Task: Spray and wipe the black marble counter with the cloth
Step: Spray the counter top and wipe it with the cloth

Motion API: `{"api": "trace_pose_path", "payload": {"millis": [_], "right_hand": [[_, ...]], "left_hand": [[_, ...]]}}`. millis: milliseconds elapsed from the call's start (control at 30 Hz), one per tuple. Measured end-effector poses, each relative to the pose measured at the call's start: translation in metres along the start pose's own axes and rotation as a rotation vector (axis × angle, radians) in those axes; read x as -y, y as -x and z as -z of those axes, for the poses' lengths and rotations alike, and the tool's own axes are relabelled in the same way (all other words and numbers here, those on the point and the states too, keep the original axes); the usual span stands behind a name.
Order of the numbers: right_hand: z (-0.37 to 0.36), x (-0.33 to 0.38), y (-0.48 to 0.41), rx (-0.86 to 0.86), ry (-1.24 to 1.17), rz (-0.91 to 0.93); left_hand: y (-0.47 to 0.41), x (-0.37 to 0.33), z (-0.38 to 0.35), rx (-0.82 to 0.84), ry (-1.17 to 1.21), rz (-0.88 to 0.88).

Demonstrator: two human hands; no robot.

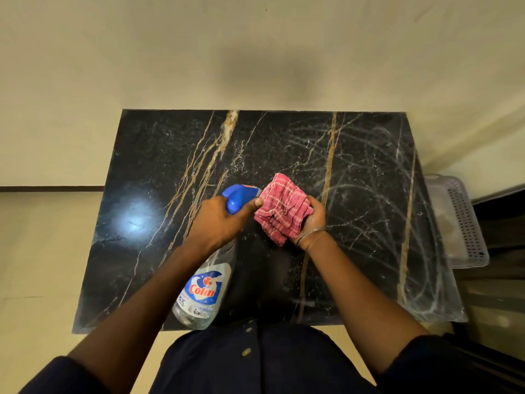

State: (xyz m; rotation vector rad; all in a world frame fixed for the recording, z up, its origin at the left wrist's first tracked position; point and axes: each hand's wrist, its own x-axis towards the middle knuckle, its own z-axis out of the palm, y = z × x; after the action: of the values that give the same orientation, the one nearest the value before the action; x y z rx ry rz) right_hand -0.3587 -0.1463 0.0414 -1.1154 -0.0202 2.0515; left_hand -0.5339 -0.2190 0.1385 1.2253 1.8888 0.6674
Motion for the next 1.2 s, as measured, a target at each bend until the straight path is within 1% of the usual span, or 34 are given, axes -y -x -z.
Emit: {"api": "trace_pose_path", "payload": {"millis": [167,233,267,300,333,400,433,500,533,567,600,633,667,700,733,833,900,1033,1067,1100,1200], "right_hand": [[-0.004,0.003,-0.007,-0.002,0.011,-0.019],[-0.012,0.010,-0.017,-0.027,0.065,0.023],[-0.016,0.015,-0.024,-0.052,0.136,0.084],[-0.020,0.020,-0.031,-0.087,0.258,0.195],[-0.026,0.026,-0.038,-0.117,0.444,0.340],[-0.041,0.040,-0.051,-0.148,0.948,0.665],[-0.048,0.046,-0.060,-0.159,1.208,0.789],[-0.060,0.056,-0.081,-0.215,1.690,0.928],[-0.066,0.059,-0.093,-0.242,1.882,0.934],[-0.072,0.061,-0.104,-0.242,2.011,0.904],[-0.076,0.061,-0.115,-0.201,2.114,0.845],[-0.078,0.058,-0.125,-0.124,2.221,0.767],[-0.078,0.053,-0.135,-0.039,2.328,0.669],[-0.076,0.044,-0.144,0.011,2.411,0.579],[-0.074,0.033,-0.153,0.020,2.457,0.545],[-0.080,-0.002,-0.168,-0.025,2.467,0.643],[-0.091,-0.013,-0.176,0.010,2.474,0.687],[-0.081,0.010,-0.181,0.090,2.458,0.764],[-0.072,0.023,-0.183,0.068,2.458,0.763],[-0.061,0.038,-0.184,0.003,2.439,0.763],[-0.023,0.098,-0.187,-0.268,2.370,0.742]], "left_hand": [[-0.013,-0.001,-0.004,-0.066,-0.015,0.013],[-0.021,0.000,-0.001,-0.097,0.007,0.029],[-0.025,0.001,0.002,-0.104,0.024,0.033],[-0.030,0.003,0.004,-0.106,0.049,0.029],[-0.035,0.004,0.007,-0.106,0.074,0.019],[-0.046,0.006,0.013,-0.104,0.112,-0.009],[-0.051,0.007,0.015,-0.105,0.123,-0.018],[-0.060,0.007,0.020,-0.125,0.146,-0.030],[-0.065,0.006,0.023,-0.143,0.158,-0.043],[-0.071,0.007,0.025,-0.161,0.164,-0.060],[-0.075,0.006,0.028,-0.176,0.166,-0.079],[-0.079,0.005,0.029,-0.190,0.168,-0.101],[-0.085,0.004,0.031,-0.205,0.173,-0.123],[-0.090,0.004,0.033,-0.220,0.187,-0.147],[-0.094,0.003,0.035,-0.233,0.203,-0.166],[-0.106,-0.003,0.038,-0.272,0.245,-0.201],[-0.116,-0.006,0.039,-0.303,0.230,-0.216],[-0.139,-0.002,0.037,-0.278,0.183,-0.192],[-0.146,0.001,0.036,-0.266,0.184,-0.174],[-0.152,0.004,0.035,-0.261,0.180,-0.151],[-0.167,0.015,0.029,-0.225,0.160,-0.074]]}}
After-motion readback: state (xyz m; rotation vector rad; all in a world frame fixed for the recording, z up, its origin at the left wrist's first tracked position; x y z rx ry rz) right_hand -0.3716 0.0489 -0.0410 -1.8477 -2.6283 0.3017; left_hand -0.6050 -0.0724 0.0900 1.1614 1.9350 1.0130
